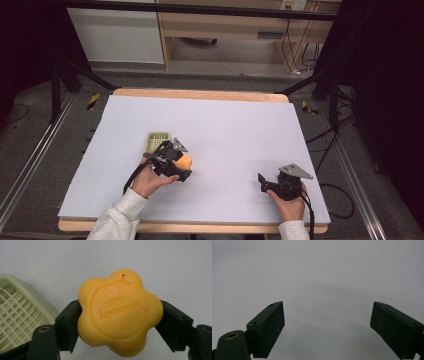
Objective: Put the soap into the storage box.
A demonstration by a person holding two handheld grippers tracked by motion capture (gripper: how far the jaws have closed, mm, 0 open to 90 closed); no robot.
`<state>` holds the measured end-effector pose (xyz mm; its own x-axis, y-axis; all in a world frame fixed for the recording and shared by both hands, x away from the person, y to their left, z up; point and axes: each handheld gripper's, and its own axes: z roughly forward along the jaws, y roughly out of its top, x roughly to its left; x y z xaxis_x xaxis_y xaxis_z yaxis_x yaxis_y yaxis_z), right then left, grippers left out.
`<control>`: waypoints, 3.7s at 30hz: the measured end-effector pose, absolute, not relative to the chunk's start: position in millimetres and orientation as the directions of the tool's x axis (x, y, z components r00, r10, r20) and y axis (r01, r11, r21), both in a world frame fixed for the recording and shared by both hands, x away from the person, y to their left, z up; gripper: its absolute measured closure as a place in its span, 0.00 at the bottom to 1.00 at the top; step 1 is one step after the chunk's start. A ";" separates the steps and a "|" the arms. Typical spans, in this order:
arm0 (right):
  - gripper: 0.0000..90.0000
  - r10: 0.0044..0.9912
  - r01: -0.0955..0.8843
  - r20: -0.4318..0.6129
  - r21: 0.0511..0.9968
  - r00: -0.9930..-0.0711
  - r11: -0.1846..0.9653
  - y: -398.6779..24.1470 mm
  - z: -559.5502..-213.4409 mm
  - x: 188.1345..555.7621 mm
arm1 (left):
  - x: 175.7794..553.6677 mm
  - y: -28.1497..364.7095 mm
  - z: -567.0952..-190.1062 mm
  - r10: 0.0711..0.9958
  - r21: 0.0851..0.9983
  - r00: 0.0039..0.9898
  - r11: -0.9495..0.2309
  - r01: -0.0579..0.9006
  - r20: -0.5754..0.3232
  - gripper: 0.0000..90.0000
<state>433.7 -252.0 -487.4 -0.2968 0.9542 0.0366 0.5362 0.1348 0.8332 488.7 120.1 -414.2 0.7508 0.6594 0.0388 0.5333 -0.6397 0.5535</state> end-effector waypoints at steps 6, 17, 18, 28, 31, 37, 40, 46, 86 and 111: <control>0.14 0.954 0.537 0.037 0.833 -0.297 0.135 -252.0 -487.3 433.7 | 491.2 123.5 -409.6 0.672 0.562 0.740 -0.627 0.540 0.039 0.30; 0.14 0.954 0.536 0.035 0.833 -0.299 0.138 -252.2 -487.5 433.9 | 498.8 132.8 -402.9 0.691 0.566 0.721 -0.613 0.552 0.045 0.30; 0.14 0.954 0.536 0.035 0.833 -0.299 0.138 -252.2 -487.5 433.9 | 498.8 132.8 -402.9 0.691 0.566 0.721 -0.613 0.552 0.045 0.30; 0.14 0.954 0.537 0.034 0.832 -0.299 0.138 -252.3 -487.7 434.3 | 506.9 143.1 -397.6 0.711 0.565 0.701 -0.601 0.565 0.056 0.30; 0.14 0.954 0.538 0.035 0.832 -0.299 0.137 -252.3 -487.7 434.4 | 509.8 145.1 -396.9 0.716 0.563 0.696 -0.598 0.570 0.056 0.30; 0.14 0.953 0.544 0.047 0.829 -0.298 0.129 -251.9 -487.2 434.0 | 516.5 148.0 -397.2 0.725 0.555 0.685 -0.596 0.580 0.062 0.30; 0.14 0.953 0.547 0.050 0.828 -0.299 0.128 -252.0 -487.2 434.2 | 522.3 151.7 -398.9 0.745 0.559 0.665 -0.575 0.597 0.056 0.30; 0.14 0.953 0.546 0.049 0.828 -0.299 0.128 -251.9 -487.2 434.1 | 532.1 157.9 -402.6 0.769 0.546 0.637 -0.559 0.624 0.059 0.30; 0.14 0.952 0.547 0.051 0.828 -0.301 0.128 -252.1 -487.2 434.3 | 554.3 185.2 -421.8 0.852 0.543 0.522 -0.459 0.703 0.045 0.30; 0.14 0.952 0.543 0.040 0.828 -0.302 0.138 -251.9 -487.7 434.8 | 556.6 185.6 -432.8 0.855 0.532 0.517 -0.457 0.713 0.041 0.30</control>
<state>434.8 -251.9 -487.7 -0.3024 0.9524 0.0399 0.5435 0.1379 0.8280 556.6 185.6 -432.8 0.5172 0.8549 0.0412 0.7130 -0.4570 0.5318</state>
